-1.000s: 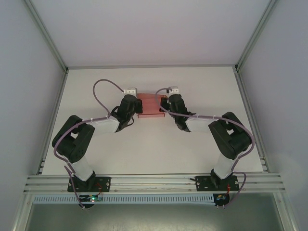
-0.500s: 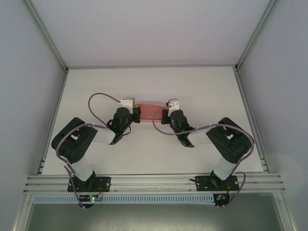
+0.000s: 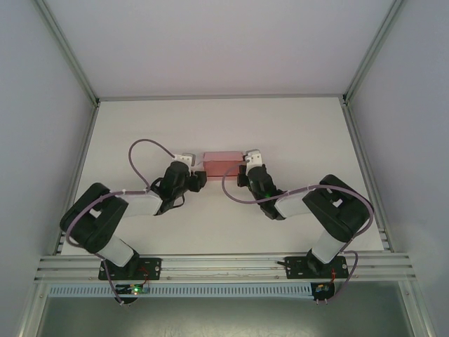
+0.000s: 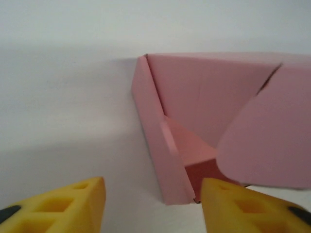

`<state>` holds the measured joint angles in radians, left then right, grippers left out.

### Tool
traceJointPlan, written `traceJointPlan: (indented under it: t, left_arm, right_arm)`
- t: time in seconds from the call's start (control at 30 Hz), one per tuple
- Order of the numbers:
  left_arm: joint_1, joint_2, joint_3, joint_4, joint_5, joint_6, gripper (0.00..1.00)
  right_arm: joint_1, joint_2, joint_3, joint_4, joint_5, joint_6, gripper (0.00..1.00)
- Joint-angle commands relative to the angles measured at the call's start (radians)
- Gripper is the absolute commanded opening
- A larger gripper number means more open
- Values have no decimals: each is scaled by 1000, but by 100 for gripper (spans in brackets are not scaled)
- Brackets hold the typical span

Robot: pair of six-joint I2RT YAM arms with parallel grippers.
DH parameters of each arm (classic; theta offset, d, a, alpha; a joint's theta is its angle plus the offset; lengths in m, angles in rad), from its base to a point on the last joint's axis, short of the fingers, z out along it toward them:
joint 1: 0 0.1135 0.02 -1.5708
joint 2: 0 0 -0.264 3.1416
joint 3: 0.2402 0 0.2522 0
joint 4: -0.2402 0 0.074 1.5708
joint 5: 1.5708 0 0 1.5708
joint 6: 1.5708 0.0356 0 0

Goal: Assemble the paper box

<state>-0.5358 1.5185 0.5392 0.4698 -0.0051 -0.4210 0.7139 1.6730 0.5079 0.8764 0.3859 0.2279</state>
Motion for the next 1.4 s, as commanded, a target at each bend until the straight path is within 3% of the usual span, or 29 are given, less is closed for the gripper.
traceJointPlan:
  t: [0.0, 0.07, 0.2, 0.3, 0.4, 0.47, 0.63, 0.87, 1.0, 1.23, 1.37]
  left_arm:
    - [-7, -94, 49, -225, 4, -2, 78]
    - [-7, -161, 66, -304, 33, -16, 100]
    - [-10, -313, 125, -508, -8, -70, 100]
    - [-7, -381, 200, -666, -104, -143, 100]
    - [6, -351, 323, -828, -158, -217, 100]
    - [38, -281, 415, -907, -112, -248, 100]
    - [120, -83, 540, -865, 147, -220, 100]
    - [193, 143, 582, -708, 297, -244, 100]
    - [231, 257, 623, -654, 370, -220, 94]
    - [259, 337, 657, -544, 495, -150, 92]
    - [267, 387, 713, -577, 529, -104, 90]
  right_arm:
    - [18, 13, -26, -181, 46, -10, 0]
    - [21, 20, -22, -183, 41, -11, 0]
    - [25, 32, -15, -186, 39, -10, 0]
    - [31, 40, -15, -185, 47, -19, 0]
    - [36, 52, -20, -179, 55, -50, 0]
    - [38, 68, -34, -144, 49, -68, 0]
    - [37, 106, -52, -68, 22, -99, 0]
    - [29, 125, -70, -20, -39, -141, 0]
    - [20, 120, -74, -19, -90, -194, 0]
    - [-23, 118, -67, -28, -191, -238, 0]
    - [-40, 127, -62, -30, -229, -276, 0]
